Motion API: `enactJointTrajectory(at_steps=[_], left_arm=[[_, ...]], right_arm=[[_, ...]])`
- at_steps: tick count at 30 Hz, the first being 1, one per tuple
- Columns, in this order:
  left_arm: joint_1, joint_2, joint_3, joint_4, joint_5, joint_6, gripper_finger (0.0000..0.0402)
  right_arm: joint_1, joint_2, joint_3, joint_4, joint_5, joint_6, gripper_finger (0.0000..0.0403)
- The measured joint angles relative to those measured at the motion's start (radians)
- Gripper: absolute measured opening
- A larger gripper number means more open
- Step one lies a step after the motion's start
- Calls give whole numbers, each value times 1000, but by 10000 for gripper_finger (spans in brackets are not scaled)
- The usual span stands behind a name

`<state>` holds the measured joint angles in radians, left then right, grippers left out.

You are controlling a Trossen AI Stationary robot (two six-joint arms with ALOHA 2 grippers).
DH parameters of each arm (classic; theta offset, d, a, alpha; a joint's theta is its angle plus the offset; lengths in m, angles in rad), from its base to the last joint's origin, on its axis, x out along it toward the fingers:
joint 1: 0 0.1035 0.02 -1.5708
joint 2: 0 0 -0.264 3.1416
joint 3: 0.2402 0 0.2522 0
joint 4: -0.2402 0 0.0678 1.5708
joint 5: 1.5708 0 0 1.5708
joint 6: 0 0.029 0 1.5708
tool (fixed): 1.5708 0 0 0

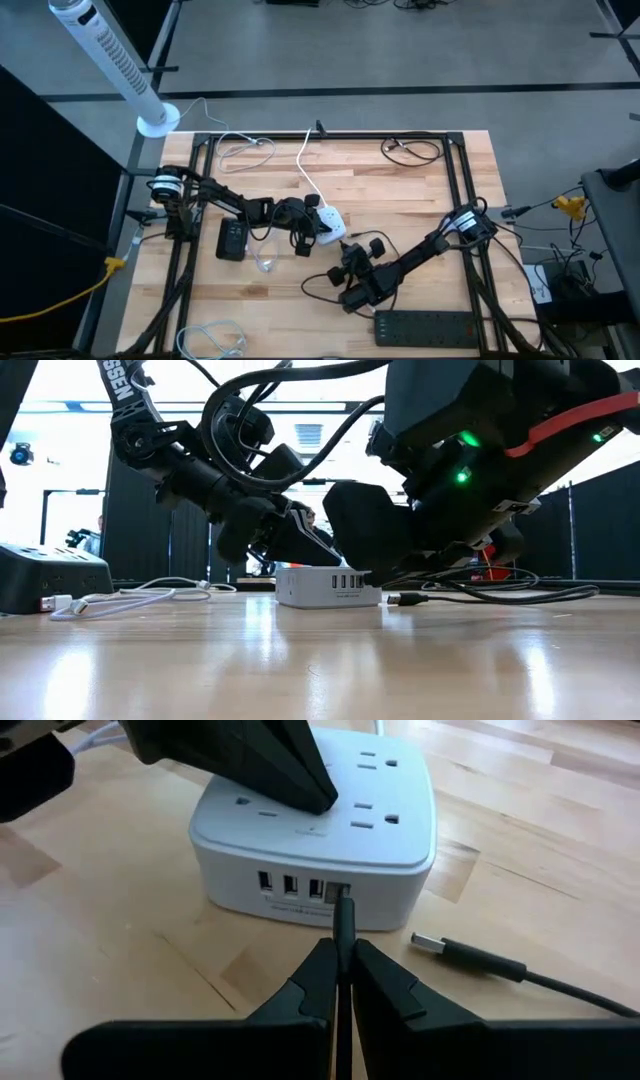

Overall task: Insert USB
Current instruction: Insert the center black charger cable into the white outlet extension

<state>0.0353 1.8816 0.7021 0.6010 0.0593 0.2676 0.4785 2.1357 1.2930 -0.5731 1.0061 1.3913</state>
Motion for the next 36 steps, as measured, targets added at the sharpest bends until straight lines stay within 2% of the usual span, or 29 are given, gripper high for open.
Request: enactJointTrajectory(at_steps=[21,36], left_arm=[[0,0,0,0,2,0,0],[0,0,0,0,2,0,0]], right_arm=[[-1,2,-4,39,0,-56,10],[-1,2,-29,41,10,-40,10]])
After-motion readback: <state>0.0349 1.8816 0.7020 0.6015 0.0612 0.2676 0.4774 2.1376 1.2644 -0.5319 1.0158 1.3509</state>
